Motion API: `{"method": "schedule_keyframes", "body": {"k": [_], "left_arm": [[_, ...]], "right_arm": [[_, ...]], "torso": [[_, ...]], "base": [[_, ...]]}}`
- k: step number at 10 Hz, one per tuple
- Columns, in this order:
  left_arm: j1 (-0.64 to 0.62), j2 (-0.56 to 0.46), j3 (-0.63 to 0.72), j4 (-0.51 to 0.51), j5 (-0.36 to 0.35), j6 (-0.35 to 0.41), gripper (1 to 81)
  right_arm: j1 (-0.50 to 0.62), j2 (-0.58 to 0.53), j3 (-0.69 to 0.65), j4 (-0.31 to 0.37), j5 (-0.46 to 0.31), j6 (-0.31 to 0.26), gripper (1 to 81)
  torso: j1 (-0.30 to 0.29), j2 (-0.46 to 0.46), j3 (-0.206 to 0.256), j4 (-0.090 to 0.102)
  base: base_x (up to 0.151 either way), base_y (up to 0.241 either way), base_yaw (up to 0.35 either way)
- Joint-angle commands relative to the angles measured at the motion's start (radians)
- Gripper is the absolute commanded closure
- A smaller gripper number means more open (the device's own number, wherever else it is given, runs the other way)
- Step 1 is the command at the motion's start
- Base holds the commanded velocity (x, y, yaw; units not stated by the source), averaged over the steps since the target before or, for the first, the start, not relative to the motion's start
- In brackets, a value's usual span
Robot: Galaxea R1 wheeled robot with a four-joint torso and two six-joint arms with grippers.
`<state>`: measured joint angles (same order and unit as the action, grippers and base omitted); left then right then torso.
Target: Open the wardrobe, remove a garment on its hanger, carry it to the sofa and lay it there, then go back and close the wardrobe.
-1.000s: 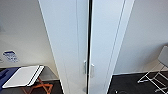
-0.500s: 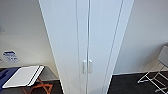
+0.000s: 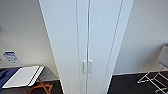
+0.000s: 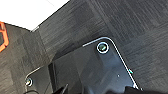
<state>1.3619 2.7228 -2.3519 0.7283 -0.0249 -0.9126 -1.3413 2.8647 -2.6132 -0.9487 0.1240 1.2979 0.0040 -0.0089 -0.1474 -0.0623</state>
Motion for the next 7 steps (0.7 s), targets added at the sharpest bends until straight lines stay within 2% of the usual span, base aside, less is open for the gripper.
{"method": "schedule_keyframes", "body": {"k": [1, 4, 7], "left_arm": [[0.067, 0.154, -0.213, 0.108, -0.029, 0.015, 1.0], [0.095, 0.247, -0.354, 0.108, -0.026, 0.037, 1.0], [0.099, 0.307, -0.423, 0.106, -0.004, 0.04, 1.0]], "right_arm": [[-0.132, 0.152, -0.142, -0.179, -0.001, -0.054, 1.0], [-0.2, 0.172, -0.149, -0.228, -0.004, -0.16, 1.0], [-0.217, 0.194, -0.148, -0.231, -0.009, -0.163, 1.0]], "torso": [[0.0, 0.0, 0.0, 0.0], [-0.001, -0.001, 0.001, 0.0], [-0.003, -0.002, 0.002, 0.0]], "base": [[0.0, 0.0, 0.0], [0.0, 0.0, 0.0], [0.0, 0.0, 0.0]]}}
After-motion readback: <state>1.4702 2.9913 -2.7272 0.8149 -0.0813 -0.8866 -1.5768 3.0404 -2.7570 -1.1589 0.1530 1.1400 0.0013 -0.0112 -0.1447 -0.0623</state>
